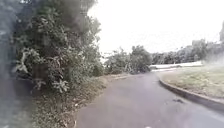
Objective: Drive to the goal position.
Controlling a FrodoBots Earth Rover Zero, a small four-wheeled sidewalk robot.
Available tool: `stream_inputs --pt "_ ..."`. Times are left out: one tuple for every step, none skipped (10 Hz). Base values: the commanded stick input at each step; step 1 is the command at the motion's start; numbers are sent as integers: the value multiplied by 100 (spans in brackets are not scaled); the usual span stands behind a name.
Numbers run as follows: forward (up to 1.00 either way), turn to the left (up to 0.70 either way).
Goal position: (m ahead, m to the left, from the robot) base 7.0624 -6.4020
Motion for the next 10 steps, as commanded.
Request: stream_inputs --pt "45 0" --pt "45 0" --pt "45 0" --pt "45 0" --pt "45 0" --pt "45 0" --pt "45 0" --pt "45 0" --pt "45 0" --pt "45 0"
